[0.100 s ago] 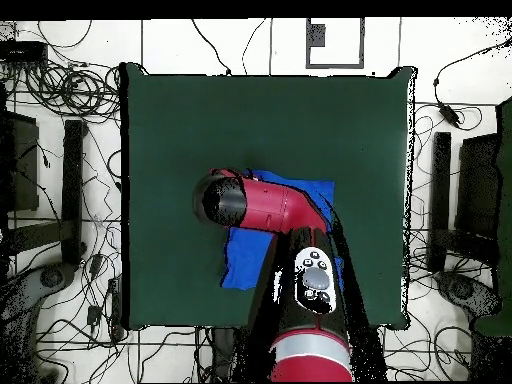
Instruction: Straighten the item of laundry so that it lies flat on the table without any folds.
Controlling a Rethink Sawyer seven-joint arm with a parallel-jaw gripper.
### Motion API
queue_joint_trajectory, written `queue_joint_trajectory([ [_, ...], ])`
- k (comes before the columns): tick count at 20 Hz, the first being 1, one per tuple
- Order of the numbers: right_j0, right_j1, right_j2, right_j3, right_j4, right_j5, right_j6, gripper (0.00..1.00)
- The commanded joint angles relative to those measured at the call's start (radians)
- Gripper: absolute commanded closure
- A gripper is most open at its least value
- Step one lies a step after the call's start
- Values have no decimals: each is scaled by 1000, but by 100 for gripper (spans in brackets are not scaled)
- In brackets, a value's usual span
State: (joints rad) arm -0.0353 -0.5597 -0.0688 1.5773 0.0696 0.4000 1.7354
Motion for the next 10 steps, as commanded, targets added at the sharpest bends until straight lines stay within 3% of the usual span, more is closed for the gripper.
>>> queue_joint_trajectory([
  [1, 51, 97, 19, -87, 25, 112, 175, 100],
  [10, 52, 100, 22, -94, 19, 110, 177, 100],
])
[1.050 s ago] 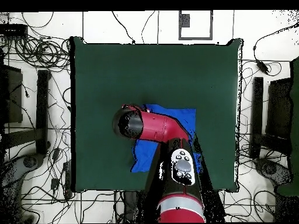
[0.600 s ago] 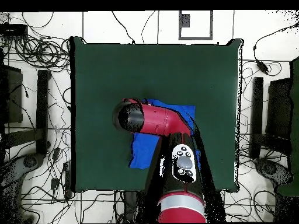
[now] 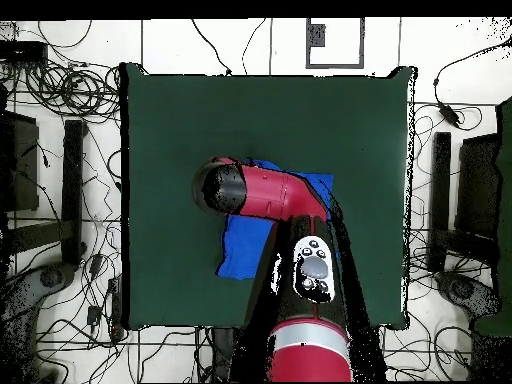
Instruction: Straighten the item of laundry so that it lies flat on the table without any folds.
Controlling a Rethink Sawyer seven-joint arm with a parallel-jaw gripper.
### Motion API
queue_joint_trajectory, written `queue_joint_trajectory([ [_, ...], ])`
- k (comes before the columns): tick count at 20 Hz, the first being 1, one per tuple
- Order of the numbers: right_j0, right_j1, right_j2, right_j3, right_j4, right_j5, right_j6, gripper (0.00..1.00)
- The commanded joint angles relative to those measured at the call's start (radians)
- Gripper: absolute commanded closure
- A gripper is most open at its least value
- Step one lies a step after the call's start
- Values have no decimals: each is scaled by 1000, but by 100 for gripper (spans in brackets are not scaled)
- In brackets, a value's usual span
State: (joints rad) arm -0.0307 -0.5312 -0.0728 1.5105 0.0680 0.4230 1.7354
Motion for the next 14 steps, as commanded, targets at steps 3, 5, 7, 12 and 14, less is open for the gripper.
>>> queue_joint_trajectory([
  [3, 47, 65, 26, -21, 19, 89, 178, 100],
  [5, 46, 64, 26, -20, 19, 90, 177, 100],
  [7, 47, 65, 25, -22, 18, 92, 177, 100],
  [12, 48, 68, 25, -25, 18, 95, 177, 100],
  [14, 49, 71, 25, -26, 19, 93, 179, 100],
])
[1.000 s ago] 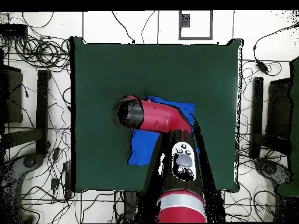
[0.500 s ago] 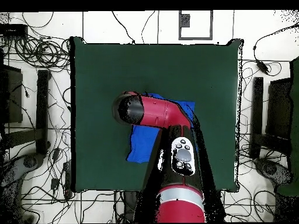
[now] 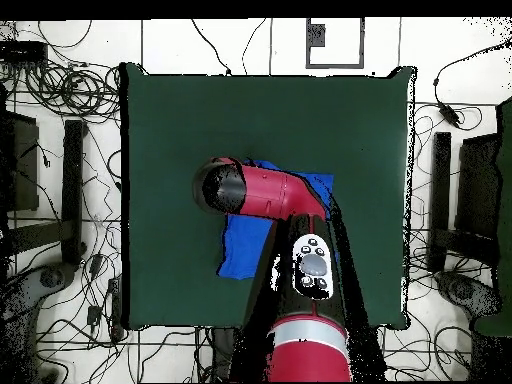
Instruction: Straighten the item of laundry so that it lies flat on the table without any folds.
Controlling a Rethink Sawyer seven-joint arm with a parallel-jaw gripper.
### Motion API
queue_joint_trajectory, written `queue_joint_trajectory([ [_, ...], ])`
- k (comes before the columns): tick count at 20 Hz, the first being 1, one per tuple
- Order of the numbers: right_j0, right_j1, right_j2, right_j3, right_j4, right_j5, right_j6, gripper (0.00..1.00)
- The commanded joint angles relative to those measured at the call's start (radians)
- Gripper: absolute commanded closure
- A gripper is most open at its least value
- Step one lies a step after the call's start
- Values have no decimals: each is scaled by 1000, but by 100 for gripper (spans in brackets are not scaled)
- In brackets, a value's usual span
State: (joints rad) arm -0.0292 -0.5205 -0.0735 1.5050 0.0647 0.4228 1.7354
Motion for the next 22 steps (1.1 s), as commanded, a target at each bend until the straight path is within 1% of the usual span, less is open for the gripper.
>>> queue_joint_trajectory([
  [1, 48, 62, 26, -18, 22, 88, 180, 100],
  [7, 45, 78, 37, 6, 20, 40, 182, 100],
  [12, 45, 90, 40, -5, 17, 35, 176, 100],
  [18, 16, 85, 76, 1, 16, 1, 151, 100],
  [19, 15, 86, 77, -6, 14, 5, 147, 0],
  [22, 10, 83, 83, -6, 13, 4, 140, 0],
])
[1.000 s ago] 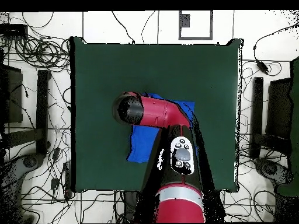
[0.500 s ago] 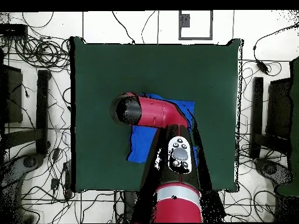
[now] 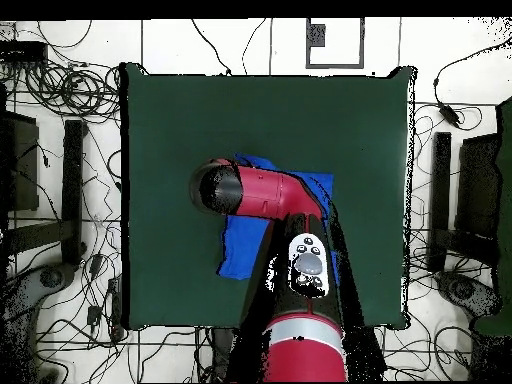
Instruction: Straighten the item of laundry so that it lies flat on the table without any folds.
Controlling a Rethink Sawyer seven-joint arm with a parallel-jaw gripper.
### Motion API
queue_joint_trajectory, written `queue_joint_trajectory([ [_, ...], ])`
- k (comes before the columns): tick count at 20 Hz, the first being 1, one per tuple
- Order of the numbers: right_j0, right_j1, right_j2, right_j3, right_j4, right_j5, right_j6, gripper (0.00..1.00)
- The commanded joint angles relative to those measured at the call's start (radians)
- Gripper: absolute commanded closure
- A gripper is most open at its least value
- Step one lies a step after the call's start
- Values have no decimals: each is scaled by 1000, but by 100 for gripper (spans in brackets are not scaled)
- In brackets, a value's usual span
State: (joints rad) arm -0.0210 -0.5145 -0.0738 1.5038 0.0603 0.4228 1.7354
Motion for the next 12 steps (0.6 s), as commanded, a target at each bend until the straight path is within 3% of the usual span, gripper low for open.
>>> queue_joint_trajectory([
  [1, 2, 77, 84, -8, 17, 6, 138, 0],
  [12, -1, 77, 87, -11, 12, -1, 135, 0],
])
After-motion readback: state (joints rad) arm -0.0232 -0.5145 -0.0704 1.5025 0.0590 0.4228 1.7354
